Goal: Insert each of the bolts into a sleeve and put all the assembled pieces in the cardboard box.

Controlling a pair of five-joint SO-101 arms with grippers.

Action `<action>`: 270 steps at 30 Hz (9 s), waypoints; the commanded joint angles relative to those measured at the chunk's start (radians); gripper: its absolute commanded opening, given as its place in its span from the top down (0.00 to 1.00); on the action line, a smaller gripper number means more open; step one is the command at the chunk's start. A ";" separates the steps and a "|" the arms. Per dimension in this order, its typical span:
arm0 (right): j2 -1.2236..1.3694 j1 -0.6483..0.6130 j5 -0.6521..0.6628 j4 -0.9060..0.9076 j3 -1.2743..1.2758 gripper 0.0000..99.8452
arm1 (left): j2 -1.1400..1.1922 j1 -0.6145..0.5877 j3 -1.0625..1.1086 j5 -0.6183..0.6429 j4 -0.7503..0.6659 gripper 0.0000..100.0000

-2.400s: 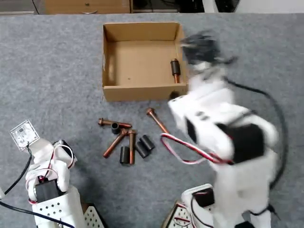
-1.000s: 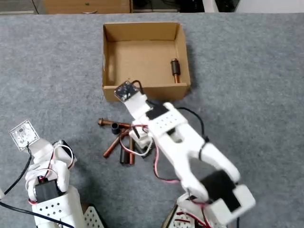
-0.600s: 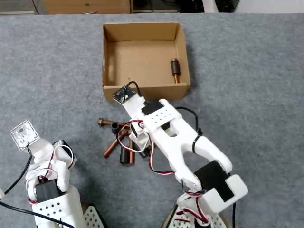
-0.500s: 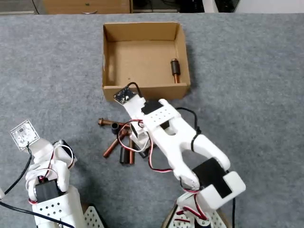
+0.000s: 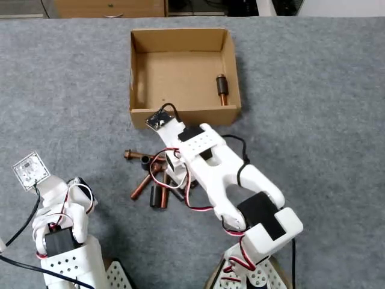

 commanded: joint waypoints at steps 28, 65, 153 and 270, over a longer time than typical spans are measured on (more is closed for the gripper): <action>-0.742 0.206 -0.049 0.493 -0.591 1.00 | -0.002 -0.002 0.009 0.061 0.011 0.98; -1.498 0.529 -0.049 0.529 -0.243 1.00 | 0.001 0.402 -0.373 -0.786 0.198 0.98; -1.356 0.409 -0.178 0.460 -0.140 1.00 | 1.511 0.686 -0.618 -0.680 -0.434 0.90; -1.825 -0.410 -0.222 -0.187 0.750 1.00 | 0.048 0.723 -0.647 0.091 -0.109 0.98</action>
